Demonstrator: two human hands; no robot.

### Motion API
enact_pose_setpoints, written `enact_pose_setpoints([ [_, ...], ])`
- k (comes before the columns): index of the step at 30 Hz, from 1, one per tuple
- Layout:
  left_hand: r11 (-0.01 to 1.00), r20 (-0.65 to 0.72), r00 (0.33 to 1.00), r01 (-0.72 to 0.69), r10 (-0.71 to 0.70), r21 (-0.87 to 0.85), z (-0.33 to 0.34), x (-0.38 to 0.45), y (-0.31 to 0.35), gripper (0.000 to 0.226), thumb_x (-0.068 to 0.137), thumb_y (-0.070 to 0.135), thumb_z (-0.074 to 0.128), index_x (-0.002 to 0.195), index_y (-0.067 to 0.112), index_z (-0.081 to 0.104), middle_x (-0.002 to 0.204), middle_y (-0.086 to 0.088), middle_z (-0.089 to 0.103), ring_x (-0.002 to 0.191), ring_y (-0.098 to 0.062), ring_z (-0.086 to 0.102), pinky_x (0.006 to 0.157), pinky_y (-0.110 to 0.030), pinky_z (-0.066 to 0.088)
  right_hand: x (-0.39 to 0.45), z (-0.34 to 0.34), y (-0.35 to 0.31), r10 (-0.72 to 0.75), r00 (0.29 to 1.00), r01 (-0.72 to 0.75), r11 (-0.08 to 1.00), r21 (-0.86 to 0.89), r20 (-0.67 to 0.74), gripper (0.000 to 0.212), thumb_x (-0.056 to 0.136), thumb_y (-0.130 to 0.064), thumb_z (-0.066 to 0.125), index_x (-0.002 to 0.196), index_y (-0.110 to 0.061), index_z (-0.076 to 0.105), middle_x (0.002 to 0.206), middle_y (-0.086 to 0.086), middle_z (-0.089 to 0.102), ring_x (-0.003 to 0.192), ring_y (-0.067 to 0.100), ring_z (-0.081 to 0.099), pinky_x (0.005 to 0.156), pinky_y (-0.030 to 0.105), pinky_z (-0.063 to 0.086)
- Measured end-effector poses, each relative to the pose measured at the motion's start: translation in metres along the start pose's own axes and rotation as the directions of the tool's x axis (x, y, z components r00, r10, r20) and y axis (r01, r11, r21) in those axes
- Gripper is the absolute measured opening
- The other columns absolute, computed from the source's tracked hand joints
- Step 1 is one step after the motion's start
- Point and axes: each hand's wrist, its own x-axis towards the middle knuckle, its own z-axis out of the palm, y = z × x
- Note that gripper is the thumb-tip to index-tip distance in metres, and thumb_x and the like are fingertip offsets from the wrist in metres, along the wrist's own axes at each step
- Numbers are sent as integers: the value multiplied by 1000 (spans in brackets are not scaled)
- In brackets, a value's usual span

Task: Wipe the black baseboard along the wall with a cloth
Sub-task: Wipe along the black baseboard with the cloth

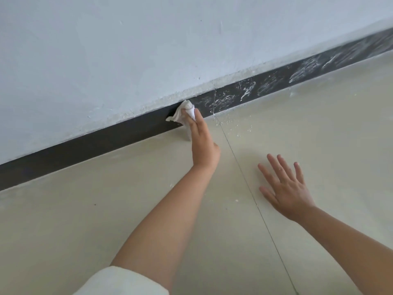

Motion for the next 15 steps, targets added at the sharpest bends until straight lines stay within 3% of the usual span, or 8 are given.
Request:
enact_pose_setpoints([
  [3, 999, 34, 998, 50, -50, 2, 13, -1, 9, 81, 75, -21, 35, 142, 5, -1, 149, -21, -18, 139, -32, 11, 72, -13, 26, 2, -12, 12, -22, 999, 21, 999, -36, -26, 84, 91, -56, -6, 125, -11, 55, 136, 18, 47, 125, 40, 41, 98, 58, 24],
  [7, 985, -142, 975, 169, -172, -38, -2, -12, -1, 74, 80, -16, 33, 142, 5, -3, 150, -18, -10, 138, -25, 8, 90, -3, 10, 27, -27, 31, -131, 991, 128, 986, -106, -25, 77, 96, -48, -1, 115, -10, 64, 125, 19, 57, 111, 41, 55, 85, 62, 39],
  [10, 959, -299, 911, 269, -282, -87, -25, -9, -9, 73, 84, -13, 30, 142, 8, -7, 151, -12, -17, 140, -19, -1, 95, -7, 7, 53, -37, 43, -266, 962, 272, 951, -150, 58, 76, 96, -46, -2, 113, -14, 65, 124, 16, 59, 109, 39, 57, 85, 60, 43],
  [12, 948, -349, 882, 294, -318, -119, -31, 1, -6, 72, 85, -13, 29, 142, 9, -10, 150, -9, -21, 140, -16, -7, 98, -9, 3, 64, -37, 50, -347, 933, 360, 916, -178, 101, 76, 96, -46, -4, 116, -19, 64, 132, 13, 53, 115, 34, 54, 96, 54, 39],
  [13, 936, -359, 865, 316, -350, -152, -30, 6, -2, 72, 86, -12, 29, 142, 9, -11, 150, -7, -23, 140, -15, -9, 101, -10, 2, 66, -34, 53, -393, 912, 409, 894, -181, 117, 73, 96, -47, -5, 121, -21, 58, 141, 11, 42, 126, 30, 44, 103, 50, 28],
  [15, 888, -354, 818, 383, -454, -254, -23, 17, 7, 72, 87, -10, 29, 142, 9, -14, 150, -6, -23, 140, -15, -8, 110, -19, 2, 67, -28, 57, -455, 882, 469, 870, -151, 122, 65, 95, -48, -3, 127, -21, 46, 149, 8, 24, 142, 22, 3, 106, 45, 8],
])
